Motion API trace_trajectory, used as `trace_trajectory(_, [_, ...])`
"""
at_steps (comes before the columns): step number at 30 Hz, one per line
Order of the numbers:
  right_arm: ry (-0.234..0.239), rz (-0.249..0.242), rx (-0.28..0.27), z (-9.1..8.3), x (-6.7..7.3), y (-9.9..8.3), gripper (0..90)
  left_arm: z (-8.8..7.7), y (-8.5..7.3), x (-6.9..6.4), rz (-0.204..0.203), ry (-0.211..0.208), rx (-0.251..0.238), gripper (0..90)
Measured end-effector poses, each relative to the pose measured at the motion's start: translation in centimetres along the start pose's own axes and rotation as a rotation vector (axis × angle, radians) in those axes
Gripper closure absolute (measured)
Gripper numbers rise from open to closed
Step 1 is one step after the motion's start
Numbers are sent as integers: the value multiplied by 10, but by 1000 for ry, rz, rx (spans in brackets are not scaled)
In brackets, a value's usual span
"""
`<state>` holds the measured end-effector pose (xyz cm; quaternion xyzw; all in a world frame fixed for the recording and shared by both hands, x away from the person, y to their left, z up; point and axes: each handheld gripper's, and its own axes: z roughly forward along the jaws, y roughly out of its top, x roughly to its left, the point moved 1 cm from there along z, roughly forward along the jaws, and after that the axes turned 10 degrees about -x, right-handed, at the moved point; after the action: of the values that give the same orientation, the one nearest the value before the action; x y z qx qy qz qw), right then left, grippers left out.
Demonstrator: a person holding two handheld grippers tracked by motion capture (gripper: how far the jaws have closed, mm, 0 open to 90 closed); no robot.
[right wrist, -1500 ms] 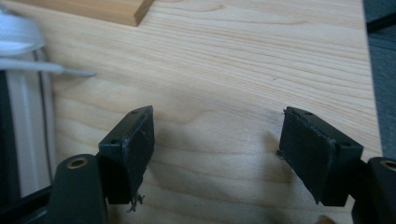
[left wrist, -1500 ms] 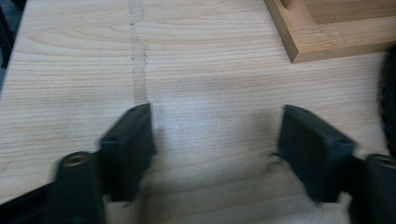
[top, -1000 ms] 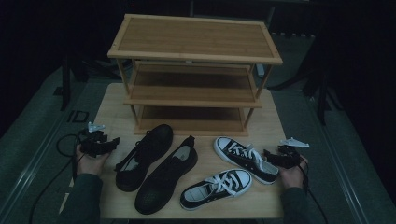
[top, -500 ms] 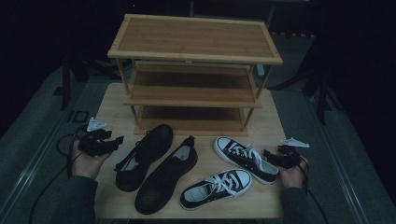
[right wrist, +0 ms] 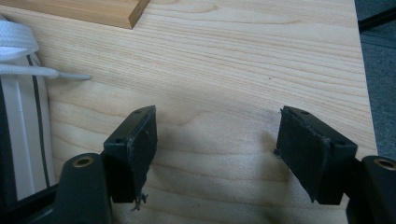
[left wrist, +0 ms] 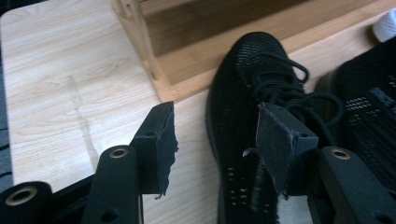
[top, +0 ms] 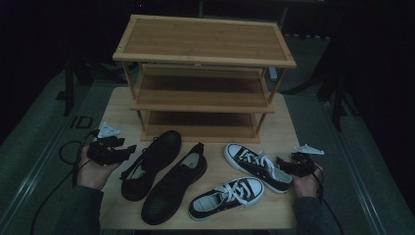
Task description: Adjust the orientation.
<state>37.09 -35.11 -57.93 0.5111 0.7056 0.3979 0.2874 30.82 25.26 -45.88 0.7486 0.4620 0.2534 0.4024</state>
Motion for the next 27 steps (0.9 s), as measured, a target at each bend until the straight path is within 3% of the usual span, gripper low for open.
trace_trajectory(10, [0, 0, 0, 0, 0, 0, 287, -2, -1, -12, 36, -57, 26, 553])
trace_trajectory(17, [0, 1, 0, 0, 0, 0, 287, 6, -5, -21, 84, -102, 86, 629])
trace_trajectory(27, [0, 1, 0, 0, 0, 0, 287, 21, -7, -25, 123, -104, 150, 688])
